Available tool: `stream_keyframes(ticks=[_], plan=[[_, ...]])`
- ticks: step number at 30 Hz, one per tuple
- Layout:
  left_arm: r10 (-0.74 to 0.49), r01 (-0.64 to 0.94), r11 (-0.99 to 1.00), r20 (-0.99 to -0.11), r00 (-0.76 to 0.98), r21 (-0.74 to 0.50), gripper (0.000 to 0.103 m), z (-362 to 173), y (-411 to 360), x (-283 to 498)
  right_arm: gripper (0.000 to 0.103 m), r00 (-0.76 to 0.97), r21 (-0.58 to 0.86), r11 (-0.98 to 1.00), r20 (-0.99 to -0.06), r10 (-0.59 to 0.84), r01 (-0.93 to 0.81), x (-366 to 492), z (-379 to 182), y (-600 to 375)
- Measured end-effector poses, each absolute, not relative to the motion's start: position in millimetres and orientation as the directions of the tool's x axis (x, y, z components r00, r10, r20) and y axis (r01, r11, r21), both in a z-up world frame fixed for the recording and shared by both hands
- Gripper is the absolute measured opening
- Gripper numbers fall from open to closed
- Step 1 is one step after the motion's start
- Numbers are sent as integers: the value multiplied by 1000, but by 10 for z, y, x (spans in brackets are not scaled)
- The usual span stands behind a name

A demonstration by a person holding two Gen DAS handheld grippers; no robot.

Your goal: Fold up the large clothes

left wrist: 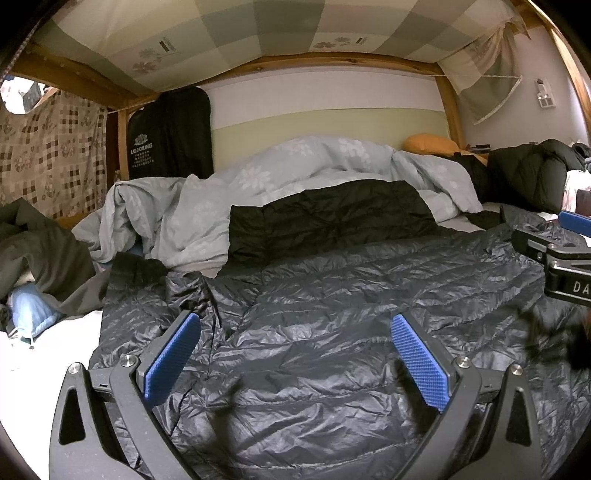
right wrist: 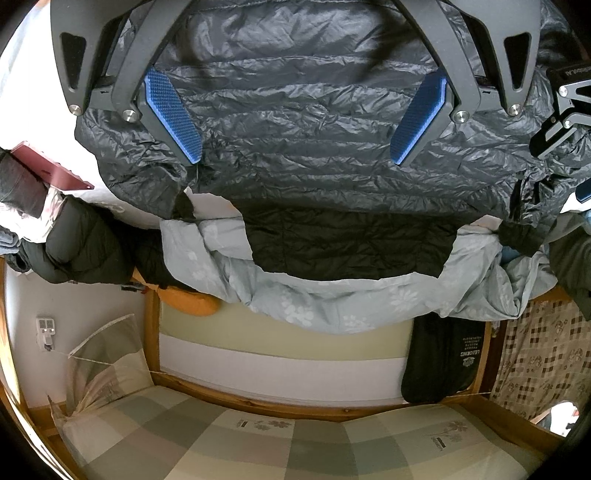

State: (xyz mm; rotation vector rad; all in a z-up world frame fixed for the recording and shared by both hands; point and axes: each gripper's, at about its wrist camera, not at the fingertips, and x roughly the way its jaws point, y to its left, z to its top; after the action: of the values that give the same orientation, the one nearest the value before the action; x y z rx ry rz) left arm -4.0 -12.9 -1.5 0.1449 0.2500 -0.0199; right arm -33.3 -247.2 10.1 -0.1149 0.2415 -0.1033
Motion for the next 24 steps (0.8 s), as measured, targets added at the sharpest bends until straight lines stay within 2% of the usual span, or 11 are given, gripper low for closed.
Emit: stream_keyframes(ticks=[11,16,24], plan=[[7,31,987,-230,973,160,103,-17,-157,-51,102,967,-125,988,-227,-119,92,-346,104,-2473],[24,2,990,-184,983,138,103,25,-98,-139,102,969,-122,989,-219,-114,89,-362,135,-2478],[-52,79,987,-184,981,140,103,109,-108,-155,102,975,-120,989,-192,-112,90,-459,281,-2493]])
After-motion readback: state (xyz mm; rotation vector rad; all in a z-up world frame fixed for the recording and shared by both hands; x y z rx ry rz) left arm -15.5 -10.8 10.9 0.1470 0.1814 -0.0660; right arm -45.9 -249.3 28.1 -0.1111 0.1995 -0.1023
